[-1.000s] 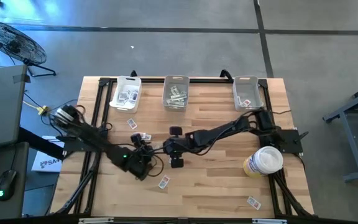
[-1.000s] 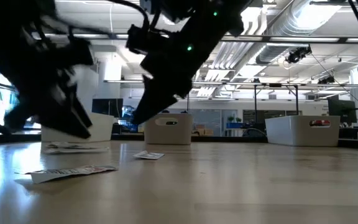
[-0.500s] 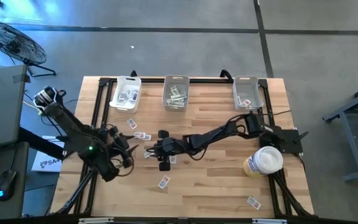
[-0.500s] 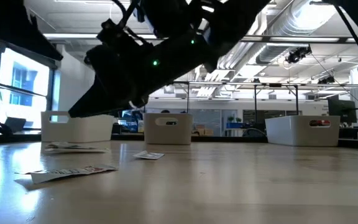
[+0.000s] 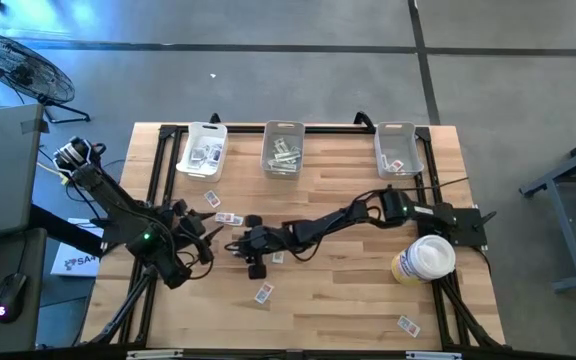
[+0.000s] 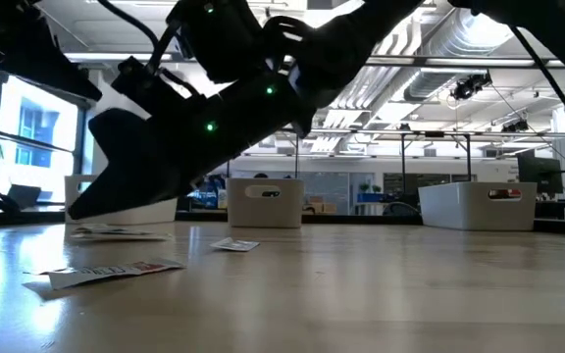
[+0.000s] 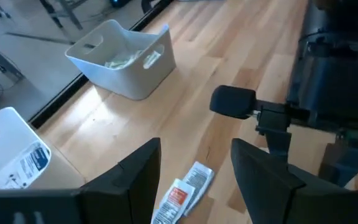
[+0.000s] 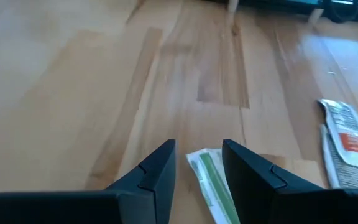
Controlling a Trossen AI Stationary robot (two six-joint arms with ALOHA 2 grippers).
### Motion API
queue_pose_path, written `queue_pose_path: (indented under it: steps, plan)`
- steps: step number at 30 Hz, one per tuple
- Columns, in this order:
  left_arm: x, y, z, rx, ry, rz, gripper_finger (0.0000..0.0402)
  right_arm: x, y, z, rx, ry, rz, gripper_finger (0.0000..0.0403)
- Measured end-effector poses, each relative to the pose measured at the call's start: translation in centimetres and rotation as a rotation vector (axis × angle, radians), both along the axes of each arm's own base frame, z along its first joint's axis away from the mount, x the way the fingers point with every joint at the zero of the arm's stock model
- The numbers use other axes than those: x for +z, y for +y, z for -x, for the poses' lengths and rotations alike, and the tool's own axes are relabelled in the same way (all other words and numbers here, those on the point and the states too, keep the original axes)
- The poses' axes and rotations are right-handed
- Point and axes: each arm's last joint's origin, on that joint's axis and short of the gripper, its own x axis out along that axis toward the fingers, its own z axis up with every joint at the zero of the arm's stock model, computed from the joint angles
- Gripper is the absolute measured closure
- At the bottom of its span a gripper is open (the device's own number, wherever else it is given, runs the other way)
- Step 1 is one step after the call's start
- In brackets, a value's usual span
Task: Pick & Place First Aid Supplies
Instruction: Put the green pad into the left gray bin
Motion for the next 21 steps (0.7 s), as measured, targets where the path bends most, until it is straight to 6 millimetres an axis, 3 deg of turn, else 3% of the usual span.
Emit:
queue_pose_path:
  steps: [4, 9, 16, 21]
  plan:
    - [0.2, 0.1, 0.0, 0.019, -0.055, -0.053, 0.0209, -0.2, -0.4, 0.0, 0.015, 0.005, 0.01, 0.0277]
    - [0.3, 0.2, -0.1, 0.029, -0.084, -0.078, 0.0209, -1.9, -0.9, -0.2, 0.025, 0.018, 0.005, 0.0277]
    - [0.4, 0.1, -0.1, 0.03, -0.092, -0.075, 0.0209, -2.0, -1.4, -0.1, -0.047, 0.039, 0.052, 0.0278]
    - [0.3, 0.1, -0.1, 0.03, -0.09, -0.076, 0.0209, -2.2, -1.5, 0.1, -0.092, 0.056, 0.06, 0.0308]
